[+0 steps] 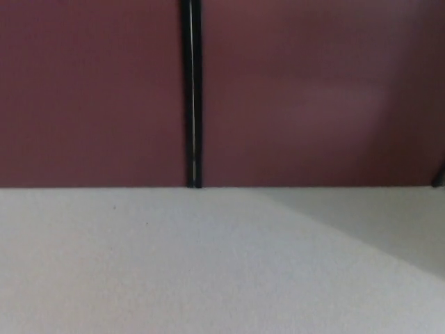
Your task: The robot walks towards the door handle and put its right hand on it and twist the handle
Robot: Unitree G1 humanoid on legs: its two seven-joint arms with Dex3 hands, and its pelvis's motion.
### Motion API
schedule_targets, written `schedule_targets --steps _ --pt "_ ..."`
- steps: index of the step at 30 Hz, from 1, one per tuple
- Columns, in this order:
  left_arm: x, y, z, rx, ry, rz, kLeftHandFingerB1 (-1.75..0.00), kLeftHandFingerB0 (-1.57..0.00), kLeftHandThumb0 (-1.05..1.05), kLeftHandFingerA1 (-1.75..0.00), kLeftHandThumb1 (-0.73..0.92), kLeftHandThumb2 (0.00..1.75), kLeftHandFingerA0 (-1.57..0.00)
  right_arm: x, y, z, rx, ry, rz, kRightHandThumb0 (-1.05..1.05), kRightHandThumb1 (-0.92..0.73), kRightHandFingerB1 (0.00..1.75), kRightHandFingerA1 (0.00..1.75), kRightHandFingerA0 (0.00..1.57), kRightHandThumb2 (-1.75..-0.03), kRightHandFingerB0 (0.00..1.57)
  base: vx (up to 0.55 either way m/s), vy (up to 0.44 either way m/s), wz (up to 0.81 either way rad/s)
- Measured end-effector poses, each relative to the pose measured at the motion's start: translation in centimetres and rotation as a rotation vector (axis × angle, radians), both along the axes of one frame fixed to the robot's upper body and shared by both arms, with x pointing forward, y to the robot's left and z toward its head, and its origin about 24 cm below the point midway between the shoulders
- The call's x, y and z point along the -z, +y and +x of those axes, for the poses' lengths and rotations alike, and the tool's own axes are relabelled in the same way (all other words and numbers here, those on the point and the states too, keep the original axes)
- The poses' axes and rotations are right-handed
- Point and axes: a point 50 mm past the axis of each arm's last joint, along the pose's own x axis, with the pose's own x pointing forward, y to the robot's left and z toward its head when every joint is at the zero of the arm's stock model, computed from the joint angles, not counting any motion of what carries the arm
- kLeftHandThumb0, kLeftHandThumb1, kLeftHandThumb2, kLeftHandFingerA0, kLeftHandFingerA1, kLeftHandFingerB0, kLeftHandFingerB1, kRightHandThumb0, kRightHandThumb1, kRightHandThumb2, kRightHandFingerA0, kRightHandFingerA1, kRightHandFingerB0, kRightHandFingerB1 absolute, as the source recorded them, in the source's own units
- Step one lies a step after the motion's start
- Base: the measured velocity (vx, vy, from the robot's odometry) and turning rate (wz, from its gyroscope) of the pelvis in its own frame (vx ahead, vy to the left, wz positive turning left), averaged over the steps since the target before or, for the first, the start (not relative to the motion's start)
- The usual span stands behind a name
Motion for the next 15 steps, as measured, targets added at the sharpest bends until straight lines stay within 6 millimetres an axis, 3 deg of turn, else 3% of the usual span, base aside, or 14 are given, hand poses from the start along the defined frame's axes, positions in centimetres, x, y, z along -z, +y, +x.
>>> schedule_targets --steps 10,15 --pt "-0.06 0.13 -0.05 0.005 0.003 0.005 -0.63 -0.49 -0.05 -0.8 0.48 0.69 -0.8 0.17 0.44 -0.03 -0.014 0.009 0.01 -0.23 -0.65 0.41 0.52 0.77 -0.59 0.52 0.21 0.0 0.06" --pt "0.06 -0.13 0.03 0.006 0.003 -0.003 -0.64 -0.5 -0.05 -0.8 0.48 0.68 -0.8 0.06 0.38 0.7 -0.028 -0.002 0.007 -0.23 -0.65 0.41 0.51 0.75 -0.59 0.52 0.37 -0.09 0.12"
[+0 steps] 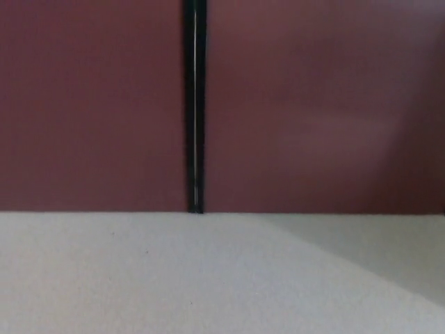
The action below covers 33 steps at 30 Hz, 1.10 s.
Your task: The robot walks towards the door handle and put its right hand on it and twist the handle
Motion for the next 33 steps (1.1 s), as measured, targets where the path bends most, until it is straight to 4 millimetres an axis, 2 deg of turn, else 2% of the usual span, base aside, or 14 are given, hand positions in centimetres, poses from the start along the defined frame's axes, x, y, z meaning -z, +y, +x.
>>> schedule_targets --steps 7,12,15,28,33 --pt "-0.1 0.0 0.2 0.008 -0.012 0.0 -0.64 -0.52 -0.06 -0.79 0.48 0.68 -0.8 -0.1 -0.1 0.1 0.0 -0.001 0.001 -0.25 -0.64 0.41 0.51 0.75 -0.58 0.52 0.28 -0.029 -0.08" --pt "0.0 0.1 -0.3 0.005 0.002 0.002 -0.64 -0.53 -0.07 -0.77 0.48 0.67 -0.81 0.0 -0.1 -0.2 0.003 0.014 0.005 -0.26 -0.64 0.41 0.5 0.73 -0.58 0.53 0.28 0.169 0.02" --pt "-0.2 0.3 0.1 0.011 -0.009 0.01 -0.64 -0.53 -0.07 -0.77 0.48 0.67 -0.81 0.1 0.4 0.3 -0.008 0.003 0.017 -0.26 -0.64 0.41 0.5 0.73 -0.58 0.53 0.3 0.182 0.07" --pt "0.1 0.1 -1.0 0.0 0.02 0.003 -0.65 -0.56 -0.1 -0.77 0.48 0.66 -0.82 0.2 0.3 -0.1 -0.007 0.022 0.022 -0.26 -0.65 0.41 0.52 0.77 -0.59 0.53 0.16 0.032 -0.02" --pt "0.1 0.0 -1.0 0.003 0.018 0.0 -0.65 -0.56 -0.09 -0.77 0.48 0.66 -0.82 0.2 0.3 -0.1 -0.008 0.023 0.023 -0.26 -0.65 0.41 0.51 0.75 -0.59 0.51 0.25 0.249 -0.05"
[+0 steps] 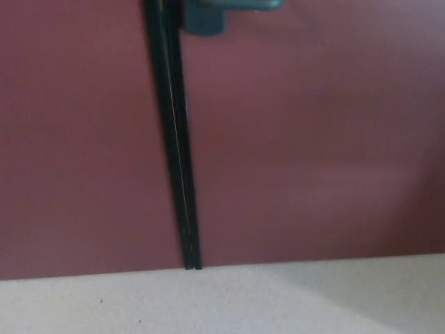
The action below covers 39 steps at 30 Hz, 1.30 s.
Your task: The robot walks towards the door handle and put its right hand on it and twist the handle
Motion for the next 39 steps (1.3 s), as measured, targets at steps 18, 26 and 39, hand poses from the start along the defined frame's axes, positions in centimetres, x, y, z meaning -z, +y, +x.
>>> schedule_targets --steps 18,26,39 --pt "-0.2 0.4 -0.4 -0.002 0.011 0.002 -0.66 -0.56 -0.12 -0.77 0.48 0.66 -0.82 0.3 0.5 -1.0 0.008 0.028 0.024 -0.27 -0.66 0.41 0.51 0.76 -0.59 0.52 0.22 0.136 -0.02" --pt "-0.1 0.4 -0.7 0.003 0.017 0.002 -0.66 -0.57 -0.12 -0.77 0.47 0.65 -0.82 0.3 0.5 -1.1 0.01 0.036 0.027 -0.27 -0.66 0.4 0.51 0.75 -0.59 0.5 0.23 -0.056 -0.08" --pt "-0.1 0.2 -0.6 0.005 0.01 -0.009 -0.66 -0.57 -0.12 -0.76 0.48 0.66 -0.81 0.3 0.3 -1.1 0.012 0.038 0.026 -0.27 -0.66 0.4 0.51 0.74 -0.59 0.49 0.12 0.037 0.05"
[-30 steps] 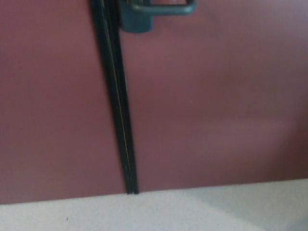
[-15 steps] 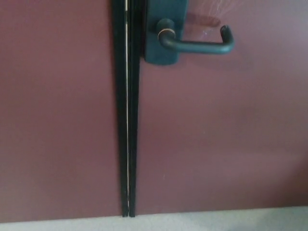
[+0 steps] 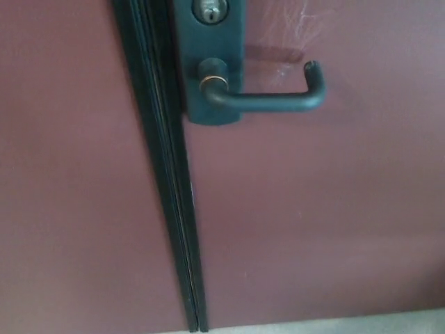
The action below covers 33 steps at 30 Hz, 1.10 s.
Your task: The robot walks towards the door handle and put its right hand on it and twist the handle
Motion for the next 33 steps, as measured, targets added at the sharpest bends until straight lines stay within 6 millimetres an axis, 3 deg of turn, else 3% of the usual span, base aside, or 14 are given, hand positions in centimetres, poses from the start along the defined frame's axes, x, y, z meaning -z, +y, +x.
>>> schedule_targets --steps 13,17,24,33 --pt "-0.24 0.33 0.49 0.011 -0.009 0.009 -0.66 -0.58 -0.14 -0.76 0.47 0.65 -0.81 0.06 0.14 0.06 0.004 0.006 0.009 -0.28 -0.62 0.41 0.49 0.7 -0.58 0.5 0.09 0.048 0.04" --pt "-0.13 0.32 -0.29 0.006 0.01 0.008 -0.67 -0.58 -0.15 -0.76 0.47 0.65 -0.81 0.1 0.22 -0.09 0.004 0.011 0.012 -0.28 -0.64 0.4 0.49 0.71 -0.59 0.5 0.07 -0.031 -0.06" --pt "-0.32 0.67 -0.29 0.003 0.009 0.017 -0.67 -0.58 -0.16 -0.76 0.47 0.65 -0.81 0.26 0.78 0.07 -0.002 0.01 0.032 -0.27 -0.67 0.4 0.5 0.73 -0.6 0.49 0.08 0.286 -0.09" --pt "-0.43 0.8 0.09 0.006 0.001 0.02 -0.66 -0.58 -0.16 -0.76 0.48 0.65 -0.81 0.28 1.0 0.44 -0.008 0.004 0.039 -0.27 -0.67 0.41 0.51 0.73 -0.59 0.53 0.06 0.047 0.01"
